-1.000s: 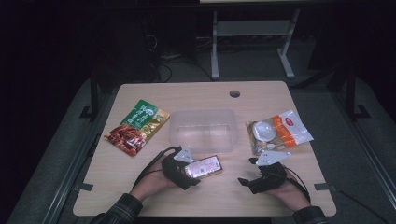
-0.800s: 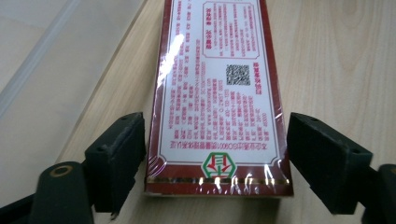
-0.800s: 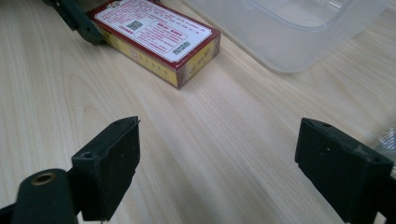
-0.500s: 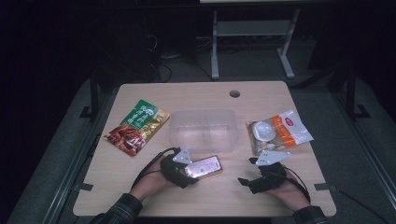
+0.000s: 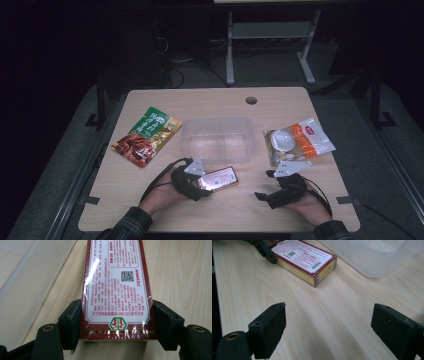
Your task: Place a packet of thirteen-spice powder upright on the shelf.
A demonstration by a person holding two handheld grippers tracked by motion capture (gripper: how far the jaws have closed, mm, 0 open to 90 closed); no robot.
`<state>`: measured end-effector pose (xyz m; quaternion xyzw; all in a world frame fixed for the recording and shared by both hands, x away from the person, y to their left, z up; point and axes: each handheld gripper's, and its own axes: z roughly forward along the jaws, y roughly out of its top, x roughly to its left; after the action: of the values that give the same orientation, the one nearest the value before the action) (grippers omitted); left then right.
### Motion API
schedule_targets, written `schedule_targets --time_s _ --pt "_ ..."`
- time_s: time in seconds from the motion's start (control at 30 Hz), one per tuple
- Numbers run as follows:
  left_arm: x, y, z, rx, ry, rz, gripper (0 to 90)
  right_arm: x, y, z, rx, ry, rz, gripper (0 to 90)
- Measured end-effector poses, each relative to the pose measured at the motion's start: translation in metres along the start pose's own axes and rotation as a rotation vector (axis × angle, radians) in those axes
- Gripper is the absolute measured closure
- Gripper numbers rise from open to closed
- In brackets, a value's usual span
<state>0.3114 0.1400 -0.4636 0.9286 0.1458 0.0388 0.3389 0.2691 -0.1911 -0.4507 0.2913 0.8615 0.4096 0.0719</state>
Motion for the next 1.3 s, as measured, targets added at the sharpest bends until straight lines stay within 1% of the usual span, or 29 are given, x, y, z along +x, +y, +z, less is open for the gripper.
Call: schedule_targets --time_s 0.07,0.1,0.17,0.2,0.23,0.3,0.33,0.37,0.43,0.5,0.6,0.63,0.7,0.73,0.8,0.87,1.0,1.07,1.1,1.13,1.2,1.23,1.27,1.3 --pt "0.0 0.0 0.0 -0.01 -0.005 -0.015 31.9 0.0 0.0 0.0 0.004 0.006 -0.004 12.0" --pt "0.0 0.0 -0.001 -0.005 -0.018 -0.008 31.9 0.001 0.0 0.0 0.007 0.01 -0.002 12.0" --pt "0.0 0.0 -0.002 -0.007 -0.022 -0.008 31.9 0.001 0.0 0.0 0.008 0.012 -0.003 12.2" --pt "0.0 -0.001 -0.003 -0.011 -0.027 -0.009 31.9 0.001 0.0 0.0 0.008 0.014 -0.004 12.4" --pt "0.0 -0.001 -0.005 -0.022 -0.04 -0.016 31.9 0.001 0.0 -0.001 0.002 0.021 -0.003 12.8" --pt "0.0 0.0 -0.007 -0.027 -0.045 -0.011 31.9 0.0 0.0 -0.001 0.0 0.021 -0.007 12.9" --pt "0.0 -0.001 -0.009 -0.036 -0.051 -0.011 31.9 0.0 0.001 -0.001 0.0 0.021 -0.006 13.3" --pt "0.0 -0.001 -0.01 -0.042 -0.057 -0.016 31.9 0.0 0.001 -0.001 0.004 0.031 -0.009 13.3" --pt "-0.001 -0.002 -0.016 -0.056 -0.068 -0.013 31.9 0.001 0.001 -0.001 0.007 0.039 -0.01 13.3" --pt "-0.001 -0.003 -0.018 -0.06 -0.07 -0.013 31.9 0.001 0.001 -0.001 0.007 0.041 -0.012 13.3" --pt "-0.003 -0.005 -0.025 -0.078 -0.089 -0.011 31.9 0.001 0.001 -0.002 0.009 0.051 -0.012 13.4" --pt "-0.003 -0.006 -0.027 -0.081 -0.09 -0.003 31.9 0.001 0.001 -0.002 0.01 0.055 -0.015 13.3" --pt "-0.005 -0.008 -0.033 -0.087 -0.098 -0.004 31.9 0.002 0.001 -0.001 0.014 0.06 -0.019 13.4" --pt "-0.005 -0.008 -0.033 -0.087 -0.098 -0.004 31.9 0.002 0.001 -0.001 0.014 0.06 -0.019 13.4" --pt "-0.004 -0.01 -0.039 -0.083 -0.093 0.002 31.9 0.002 0.002 -0.001 0.018 0.064 -0.024 13.3" --pt "-0.004 -0.011 -0.041 -0.088 -0.092 0.0 31.8 0.002 0.003 -0.002 0.019 0.065 -0.026 13.3" --pt "-0.002 -0.015 -0.053 -0.112 -0.091 -0.014 31.8 0.001 0.008 -0.001 0.022 0.095 -0.044 13.4" --pt "-0.001 -0.017 -0.056 -0.114 -0.085 -0.014 31.8 0.0 0.012 0.0 0.016 0.11 -0.051 13.4" --pt "-0.001 -0.017 -0.056 -0.114 -0.085 -0.014 31.8 0.0 0.012 0.0 0.016 0.11 -0.051 13.4" --pt "-0.001 -0.019 -0.059 -0.115 -0.083 -0.019 31.8 -0.002 0.017 0.001 0.006 0.133 -0.059 13.4" --pt "0.0 -0.022 -0.065 -0.118 -0.074 -0.02 31.8 -0.004 0.022 0.002 -0.007 0.158 -0.064 13.7" --pt "0.0 -0.022 -0.065 -0.118 -0.074 -0.02 31.8 -0.004 0.025 0.004 -0.009 0.169 -0.066 13.7" --pt "0.0 -0.023 -0.066 -0.125 -0.073 -0.025 31.8 -0.004 0.025 0.004 -0.009 0.169 -0.066 13.7" --pt "0.0 -0.024 -0.069 -0.127 -0.067 -0.021 31.8 -0.005 0.03 0.005 -0.012 0.174 -0.08 13.7"
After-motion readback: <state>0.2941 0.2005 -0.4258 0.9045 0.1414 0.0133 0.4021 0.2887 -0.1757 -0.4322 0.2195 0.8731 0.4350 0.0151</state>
